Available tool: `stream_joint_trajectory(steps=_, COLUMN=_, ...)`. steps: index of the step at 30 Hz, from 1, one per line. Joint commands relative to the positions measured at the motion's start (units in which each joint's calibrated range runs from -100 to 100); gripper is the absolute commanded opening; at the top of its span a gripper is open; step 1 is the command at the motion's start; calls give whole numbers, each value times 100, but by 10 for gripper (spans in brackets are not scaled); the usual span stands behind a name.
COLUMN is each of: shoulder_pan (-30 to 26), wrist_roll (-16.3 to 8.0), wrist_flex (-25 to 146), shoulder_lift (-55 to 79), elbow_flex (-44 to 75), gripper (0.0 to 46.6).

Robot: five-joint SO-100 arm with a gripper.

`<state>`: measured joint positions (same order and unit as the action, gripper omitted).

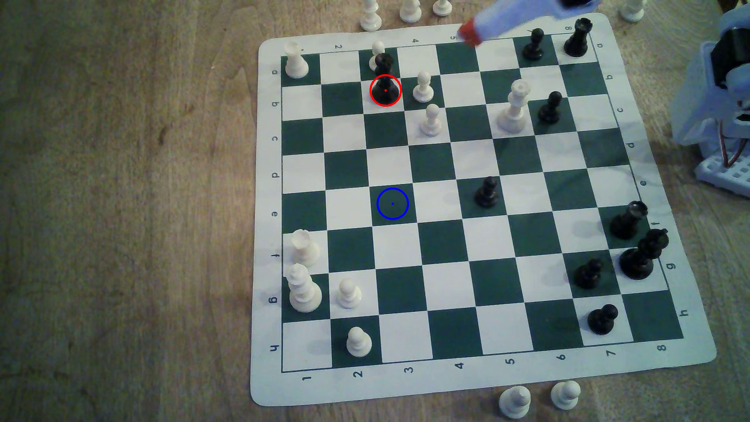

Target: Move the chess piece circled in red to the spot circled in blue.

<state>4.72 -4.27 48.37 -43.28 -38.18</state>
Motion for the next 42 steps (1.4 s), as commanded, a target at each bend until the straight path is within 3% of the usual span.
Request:
stream_joint_trajectory(steps=1, shoulder_pan=-108, wrist_roll=-200, wrist_flex=28, shoulder_lift=1212, elbow_flex=1298, gripper=253)
stream_joint_trajectory(steps=4, shoulder_pan=-116, wrist_roll=-332, wrist_flex=45, shoulder_lift=1781, elbow_flex=1642, gripper=221)
stream_joint_trajectory(steps=10, shoulder_pan=1, wrist_roll=-200, wrist_flex=-103, shoulder_lift=2876, elbow_flex=1833, gripper=152)
stream_joint_trajectory(steps=13, shoulder_pan=111, wrist_roll=-181, wrist_flex=-242, shoulder_lift=3122, elbow_flex=1833, gripper=146)
stream_joint_trajectory(steps=20, shoulder_pan=377, wrist_roll=-181, wrist_flex=-881, shoulder_lift=3555, elbow_flex=1860, gripper=225)
stream_joint_trajectory(steps=42, shoulder_pan=392, wrist_roll=-181, wrist_flex=-1512, shoulder_lift=4616, elbow_flex=2404, gripper=204)
